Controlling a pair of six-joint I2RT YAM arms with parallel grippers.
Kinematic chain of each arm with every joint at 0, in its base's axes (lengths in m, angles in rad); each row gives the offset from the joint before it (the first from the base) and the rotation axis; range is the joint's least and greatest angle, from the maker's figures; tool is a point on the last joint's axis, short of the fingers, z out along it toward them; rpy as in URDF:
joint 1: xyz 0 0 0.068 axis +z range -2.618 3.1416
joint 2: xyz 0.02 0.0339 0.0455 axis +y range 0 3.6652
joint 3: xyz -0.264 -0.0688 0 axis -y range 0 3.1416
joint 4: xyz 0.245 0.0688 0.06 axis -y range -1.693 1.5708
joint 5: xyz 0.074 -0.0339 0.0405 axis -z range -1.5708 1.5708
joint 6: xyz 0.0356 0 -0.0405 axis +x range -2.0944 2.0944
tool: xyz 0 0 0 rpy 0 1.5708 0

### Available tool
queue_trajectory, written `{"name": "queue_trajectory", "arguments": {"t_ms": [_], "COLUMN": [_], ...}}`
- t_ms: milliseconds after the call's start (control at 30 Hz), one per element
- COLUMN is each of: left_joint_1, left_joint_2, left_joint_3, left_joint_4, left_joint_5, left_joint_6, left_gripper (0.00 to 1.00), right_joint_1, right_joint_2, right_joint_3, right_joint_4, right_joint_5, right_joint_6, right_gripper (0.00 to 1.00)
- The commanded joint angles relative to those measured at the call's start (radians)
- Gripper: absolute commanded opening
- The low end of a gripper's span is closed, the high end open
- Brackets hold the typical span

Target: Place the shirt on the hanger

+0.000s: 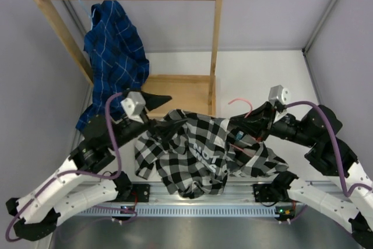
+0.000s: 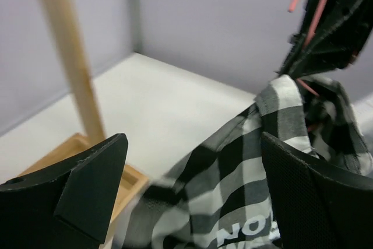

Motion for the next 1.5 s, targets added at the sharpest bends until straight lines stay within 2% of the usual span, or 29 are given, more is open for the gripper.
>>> {"name": "queue_trajectory", "arguments": {"t_ms": [0, 200, 400, 433, 500, 533, 567, 633, 667, 733, 767, 800, 900, 1233, 1333, 1367, 1400, 1467], "left_joint_1": [-0.001, -0.001, 0.000, -0.001, -0.001, -0.001, -0.001, -0.001, -0.001, -0.001, -0.001, 0.000, 0.018, 0.031, 0.031, 0.031, 0.031, 0.029], "left_joint_2": [-0.171, -0.271, -0.158, -0.143, -0.094, -0.075, -0.040, -0.008, 0.006, 0.020, 0.018, 0.009, -0.009, -0.012, -0.011, -0.017, -0.034, -0.061], "left_joint_3": [-0.143, -0.344, -0.434, -0.441, -0.438, -0.426, -0.415, -0.380, -0.369, -0.365, -0.369, -0.371, -0.389, -0.374, -0.348, -0.339, -0.329, -0.293], "left_joint_4": [0.028, 0.057, 0.175, 0.215, 0.238, 0.244, 0.243, 0.226, 0.196, 0.160, 0.114, 0.088, -0.009, 0.074, 0.051, 0.041, 0.037, 0.034], "left_joint_5": [-0.384, -0.466, -0.480, -0.492, -0.529, -0.552, -0.595, -0.630, -0.681, -0.773, -0.890, -0.948, -1.049, -0.792, -0.766, -0.731, -0.697, -0.575], "left_joint_6": [-0.032, -0.175, -0.249, -0.246, -0.238, -0.235, -0.234, -0.235, -0.247, -0.317, -0.353, -0.426, -0.505, -0.439, -0.412, -0.402, -0.363, -0.317], "left_gripper": [0.98, 0.98, 0.98, 0.95, 0.82, 0.70, 0.40, 0.06, 0.00, 0.00, 0.00, 0.00, 0.00, 0.00, 0.31, 0.82, 0.97, 0.98], "right_joint_1": [0.006, 0.006, 0.006, 0.006, 0.006, 0.006, 0.006, 0.006, 0.006, 0.006, 0.006, 0.006, 0.005, 0.006, 0.006, 0.006, 0.006, 0.006], "right_joint_2": [-0.015, 0.019, 0.042, 0.048, 0.051, 0.050, 0.046, 0.037, 0.033, 0.023, 0.020, 0.014, -0.021, 0.014, 0.023, 0.023, 0.026, 0.026], "right_joint_3": [0.081, 0.151, 0.177, 0.179, 0.184, 0.185, 0.184, 0.180, 0.176, 0.173, 0.168, 0.165, 0.139, 0.153, 0.164, 0.168, 0.170, 0.171], "right_joint_4": [-0.002, -0.041, -0.040, -0.040, -0.040, -0.040, -0.040, -0.041, -0.046, -0.064, -0.072, -0.077, -0.078, -0.077, -0.077, -0.077, -0.077, -0.077], "right_joint_5": [0.110, 0.107, 0.083, 0.074, 0.061, 0.058, 0.064, 0.081, 0.110, 0.159, 0.214, 0.238, 0.284, 0.236, 0.238, 0.241, 0.241, 0.241], "right_joint_6": [-0.040, -0.042, -0.005, -0.002, 0.007, 0.008, 0.009, 0.008, 0.001, -0.003, -0.009, -0.014, -0.025, -0.019, -0.022, -0.025, -0.028, -0.032], "right_gripper": [0.00, 0.00, 0.00, 0.00, 0.00, 0.00, 0.00, 0.00, 0.00, 0.00, 0.00, 0.00, 0.00, 0.00, 0.00, 0.00, 0.00, 0.00]}}
